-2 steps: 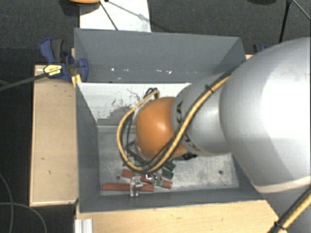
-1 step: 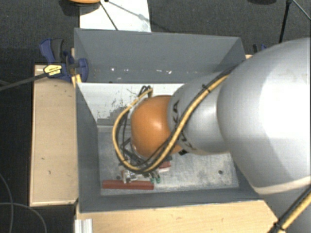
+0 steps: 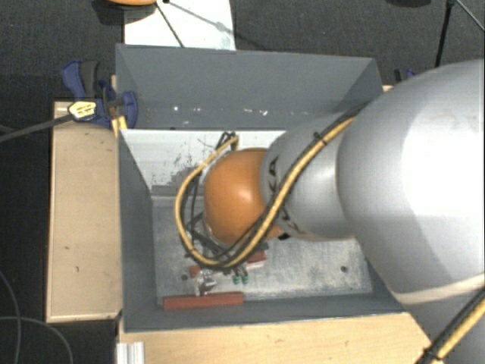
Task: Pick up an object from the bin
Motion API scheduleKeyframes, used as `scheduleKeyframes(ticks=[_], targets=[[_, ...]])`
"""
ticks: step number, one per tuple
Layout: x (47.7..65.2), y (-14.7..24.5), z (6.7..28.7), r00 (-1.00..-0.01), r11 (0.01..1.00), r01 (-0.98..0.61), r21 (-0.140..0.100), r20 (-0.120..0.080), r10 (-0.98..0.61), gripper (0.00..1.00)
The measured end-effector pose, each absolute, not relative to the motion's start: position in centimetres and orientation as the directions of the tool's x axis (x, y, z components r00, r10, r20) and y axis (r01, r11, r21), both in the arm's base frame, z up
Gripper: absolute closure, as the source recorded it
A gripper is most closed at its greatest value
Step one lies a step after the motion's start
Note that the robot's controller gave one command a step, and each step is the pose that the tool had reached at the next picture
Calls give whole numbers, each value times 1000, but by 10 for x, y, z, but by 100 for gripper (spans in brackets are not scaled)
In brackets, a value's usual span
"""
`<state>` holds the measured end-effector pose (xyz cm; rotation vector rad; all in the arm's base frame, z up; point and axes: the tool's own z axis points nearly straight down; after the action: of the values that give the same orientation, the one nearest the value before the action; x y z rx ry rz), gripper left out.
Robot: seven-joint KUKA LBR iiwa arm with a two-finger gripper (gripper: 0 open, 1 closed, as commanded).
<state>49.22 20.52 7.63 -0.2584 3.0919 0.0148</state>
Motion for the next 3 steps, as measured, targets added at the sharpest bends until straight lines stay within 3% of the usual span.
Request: scheduleKeyframes(ticks=[1, 2, 3], targets=[[492, 205, 76, -986, 986, -165, 6, -39, -165, 0], [507, 153, 85, -957, 957, -289, 0, -3, -289, 100], [507, 153, 85, -958, 958, -287, 1, -2, -287, 100]])
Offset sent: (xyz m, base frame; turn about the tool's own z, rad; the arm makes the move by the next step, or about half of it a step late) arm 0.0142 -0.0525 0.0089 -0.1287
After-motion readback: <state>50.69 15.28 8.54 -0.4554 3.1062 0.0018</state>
